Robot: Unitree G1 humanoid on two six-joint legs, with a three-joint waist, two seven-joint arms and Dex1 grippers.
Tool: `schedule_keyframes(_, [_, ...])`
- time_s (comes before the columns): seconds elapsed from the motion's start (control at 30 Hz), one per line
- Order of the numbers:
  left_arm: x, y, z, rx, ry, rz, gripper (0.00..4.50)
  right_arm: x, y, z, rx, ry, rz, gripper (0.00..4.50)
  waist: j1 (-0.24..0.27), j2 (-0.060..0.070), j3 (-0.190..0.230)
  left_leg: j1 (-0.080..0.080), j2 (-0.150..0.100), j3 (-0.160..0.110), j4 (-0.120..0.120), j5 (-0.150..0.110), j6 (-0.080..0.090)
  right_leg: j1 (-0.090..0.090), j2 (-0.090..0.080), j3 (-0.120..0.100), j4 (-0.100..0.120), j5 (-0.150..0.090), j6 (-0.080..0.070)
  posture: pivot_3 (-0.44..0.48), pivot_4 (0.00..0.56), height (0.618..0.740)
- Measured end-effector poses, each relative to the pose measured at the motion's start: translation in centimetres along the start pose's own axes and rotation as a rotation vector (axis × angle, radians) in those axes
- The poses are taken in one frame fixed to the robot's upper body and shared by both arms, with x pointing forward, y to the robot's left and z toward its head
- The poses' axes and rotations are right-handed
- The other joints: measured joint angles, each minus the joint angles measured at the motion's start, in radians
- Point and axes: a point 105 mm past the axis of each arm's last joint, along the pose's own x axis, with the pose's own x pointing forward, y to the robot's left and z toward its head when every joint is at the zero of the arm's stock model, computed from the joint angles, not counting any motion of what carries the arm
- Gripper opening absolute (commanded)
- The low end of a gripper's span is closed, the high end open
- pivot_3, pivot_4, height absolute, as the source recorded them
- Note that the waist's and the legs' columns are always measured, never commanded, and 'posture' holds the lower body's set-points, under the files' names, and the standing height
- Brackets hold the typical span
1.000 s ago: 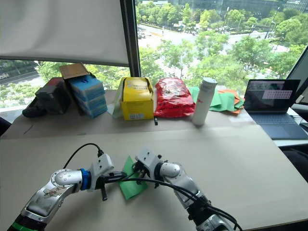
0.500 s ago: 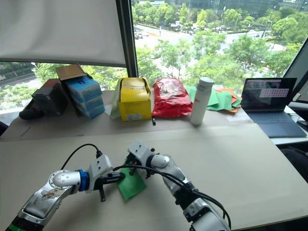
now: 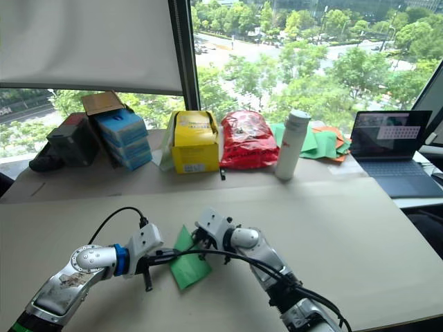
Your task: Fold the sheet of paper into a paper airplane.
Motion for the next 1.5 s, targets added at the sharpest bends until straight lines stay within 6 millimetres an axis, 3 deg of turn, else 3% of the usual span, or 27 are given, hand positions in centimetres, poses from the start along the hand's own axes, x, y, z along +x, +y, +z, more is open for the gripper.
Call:
schedule_keyframes(0.77, [0.3, 0.0, 0.2, 0.007, 0.001, -0.019, 0.04, -0.8, 1.3, 0.7, 0.009, -0.029, 0.010, 0.00, 0.010, 0.000, 0.000, 0.000, 0.000, 0.000, 0.000, 0.000, 0.000, 0.000, 0.000, -0.001, -0.001, 0.000, 0.000, 0.000, 0.150, 0.740])
schedule_keyframes(1.0, [0.3, 0.1, 0.2, 0.006, 0.002, -0.019, 0.04, -1.2, 2.0, -0.5, 0.017, 0.024, 0.038, 0.00, 0.010, 0.000, 0.000, 0.000, 0.000, 0.000, 0.000, 0.000, 0.000, 0.000, 0.001, -0.001, -0.001, 0.000, 0.000, 0.000, 0.150, 0.740])
schedule_keyframes(1.5, [0.4, 0.0, 0.2, 0.009, 0.002, -0.026, 0.04, -4.7, 4.6, -2.1, 0.067, 0.099, 0.120, 0.00, 0.014, -0.001, -0.001, 0.001, 0.000, 0.000, 0.000, -0.001, 0.001, 0.001, 0.000, -0.001, -0.004, -0.001, 0.000, 0.000, 0.150, 0.740])
